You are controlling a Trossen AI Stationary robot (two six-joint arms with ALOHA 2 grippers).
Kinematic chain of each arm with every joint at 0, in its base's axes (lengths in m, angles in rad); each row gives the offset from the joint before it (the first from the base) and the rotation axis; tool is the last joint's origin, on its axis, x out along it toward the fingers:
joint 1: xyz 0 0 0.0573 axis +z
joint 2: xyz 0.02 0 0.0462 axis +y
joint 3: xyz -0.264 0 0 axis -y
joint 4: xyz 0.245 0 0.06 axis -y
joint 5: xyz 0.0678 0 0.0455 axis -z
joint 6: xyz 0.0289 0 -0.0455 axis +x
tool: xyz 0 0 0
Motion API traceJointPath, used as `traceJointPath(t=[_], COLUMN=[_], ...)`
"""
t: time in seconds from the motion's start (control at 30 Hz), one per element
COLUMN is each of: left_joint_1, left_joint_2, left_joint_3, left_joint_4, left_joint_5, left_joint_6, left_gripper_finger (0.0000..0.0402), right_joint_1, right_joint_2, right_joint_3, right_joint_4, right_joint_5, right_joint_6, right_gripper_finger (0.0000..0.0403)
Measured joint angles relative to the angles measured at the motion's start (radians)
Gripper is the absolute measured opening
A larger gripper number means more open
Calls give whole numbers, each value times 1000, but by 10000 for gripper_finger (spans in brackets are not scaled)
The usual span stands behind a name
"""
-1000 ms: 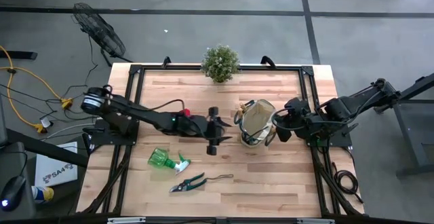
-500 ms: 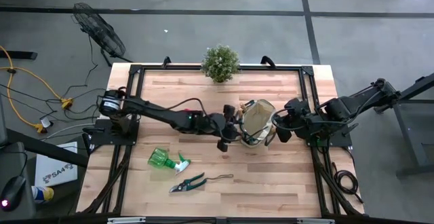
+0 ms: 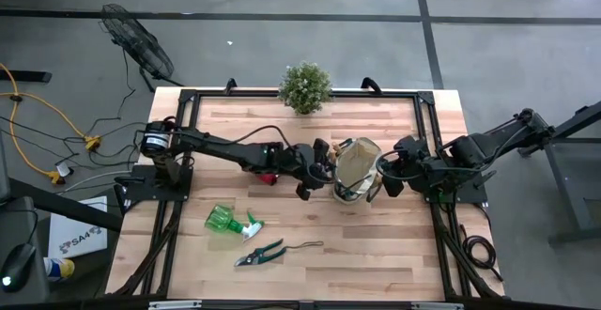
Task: Pick & Place Garden tools in Gardening bag
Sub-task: Adjust the gardening bag on the table
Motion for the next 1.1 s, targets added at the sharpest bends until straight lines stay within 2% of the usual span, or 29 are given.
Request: traceJointPath(t=[0.53, 0.8, 0.93, 1.1], left_joint_1=[7, 4, 4, 4], left_joint_2=[5, 46, 42, 44], left_joint_3=[-1, -2, 0, -1], left_joint_4=[12, 50, 75, 68], left_joint_5=[52, 57, 50, 23], left_joint_6=[163, 172, 173, 172], left_gripper_finger=[193, 191, 166, 105], right_joint_1=[0, 0, 0, 0], right_joint_2=[0, 0, 0, 0], right_joint_3=[0, 0, 0, 0], right_joint_4=[0, 0, 0, 0], right_joint_5=[4, 4, 3, 4], right_joint_6=[49, 66, 77, 77], right_gripper_finger=[2, 2, 2, 2])
